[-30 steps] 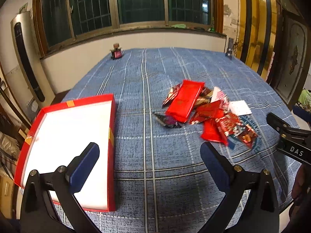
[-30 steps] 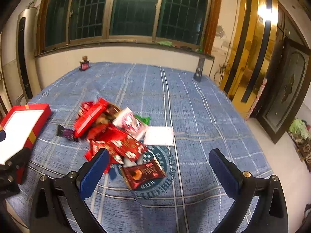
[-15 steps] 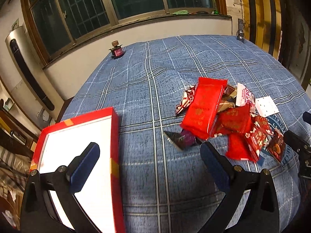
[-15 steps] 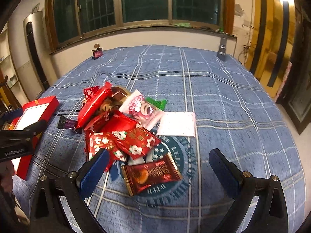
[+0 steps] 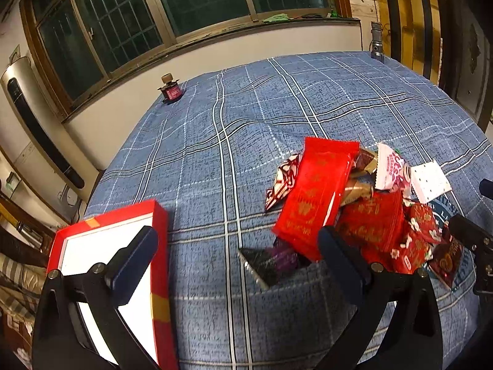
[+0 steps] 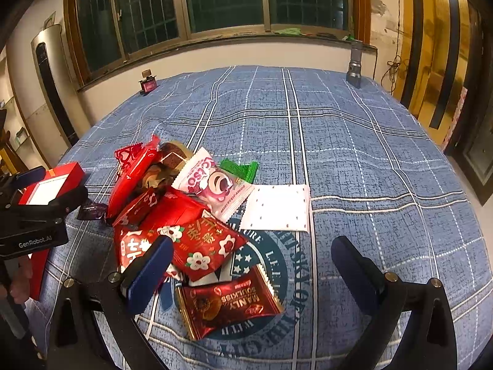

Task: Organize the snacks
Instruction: 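Grasp a red gold-print packet with the left gripper while the right grasps a red floral packet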

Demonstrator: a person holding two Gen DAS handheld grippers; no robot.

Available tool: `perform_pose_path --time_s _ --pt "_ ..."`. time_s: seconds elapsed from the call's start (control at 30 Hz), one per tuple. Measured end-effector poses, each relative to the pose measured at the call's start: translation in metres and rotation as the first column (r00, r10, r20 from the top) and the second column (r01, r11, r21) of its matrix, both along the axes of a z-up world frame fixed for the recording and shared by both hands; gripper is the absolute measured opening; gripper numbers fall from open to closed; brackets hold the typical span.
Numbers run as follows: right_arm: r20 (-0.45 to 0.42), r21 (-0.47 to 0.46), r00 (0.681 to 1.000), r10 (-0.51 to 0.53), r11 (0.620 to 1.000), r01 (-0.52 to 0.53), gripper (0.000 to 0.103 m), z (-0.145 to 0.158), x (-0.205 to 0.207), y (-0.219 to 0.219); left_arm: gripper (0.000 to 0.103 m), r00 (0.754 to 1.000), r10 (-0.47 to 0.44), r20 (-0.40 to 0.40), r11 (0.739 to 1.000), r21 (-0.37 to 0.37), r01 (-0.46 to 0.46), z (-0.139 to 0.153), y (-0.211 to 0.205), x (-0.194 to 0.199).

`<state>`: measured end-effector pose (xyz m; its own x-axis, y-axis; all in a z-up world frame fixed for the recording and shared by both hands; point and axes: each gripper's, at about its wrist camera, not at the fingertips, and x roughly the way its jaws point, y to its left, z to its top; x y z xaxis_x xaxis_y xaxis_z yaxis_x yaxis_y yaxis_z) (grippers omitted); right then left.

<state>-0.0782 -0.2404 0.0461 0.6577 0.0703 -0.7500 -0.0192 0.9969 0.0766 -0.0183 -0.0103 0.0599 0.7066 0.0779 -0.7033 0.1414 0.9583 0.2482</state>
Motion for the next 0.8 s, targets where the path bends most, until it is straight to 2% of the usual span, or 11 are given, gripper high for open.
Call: perform_pose_path --time_s 0.17,0.3,0.43,0.57,0.73,0.8 --pt "-0.026 0.016 0.999 0.039 0.999 -0.038 0.103 -0.006 0.009 0.006 0.103 1.0 0.012 -0.017 1.0 0.006 -0.012 -0.003 0.01 0.021" --pt "-0.051 0.046 0.997 0.065 0.997 -0.063 0.103 -0.012 0.018 0.011 0.103 0.999 -0.018 -0.032 1.0 -0.011 0.018 -0.005 0.013 0.026" --pt "-0.09 0.072 0.993 0.078 0.995 -0.072 0.102 -0.021 0.033 0.017 0.103 0.997 -0.067 -0.038 0.998 -0.006 0.067 -0.002 -0.001 0.029" --pt "-0.129 0.142 0.989 0.077 0.988 -0.059 0.102 -0.029 0.043 0.014 0.103 0.992 -0.108 -0.069 0.994 0.028 0.11 -0.01 -0.021 0.043" --pt "-0.162 0.258 0.982 0.101 0.964 -0.057 0.103 -0.041 0.049 0.009 0.103 0.972 -0.185 -0.142 0.983 -0.015 0.185 -0.022 -0.035 0.052" --pt "-0.15 0.257 0.983 0.107 0.964 -0.066 0.101 -0.041 0.051 0.01 0.103 0.964 -0.211 -0.163 0.978 -0.046 0.206 -0.025 -0.037 0.054"
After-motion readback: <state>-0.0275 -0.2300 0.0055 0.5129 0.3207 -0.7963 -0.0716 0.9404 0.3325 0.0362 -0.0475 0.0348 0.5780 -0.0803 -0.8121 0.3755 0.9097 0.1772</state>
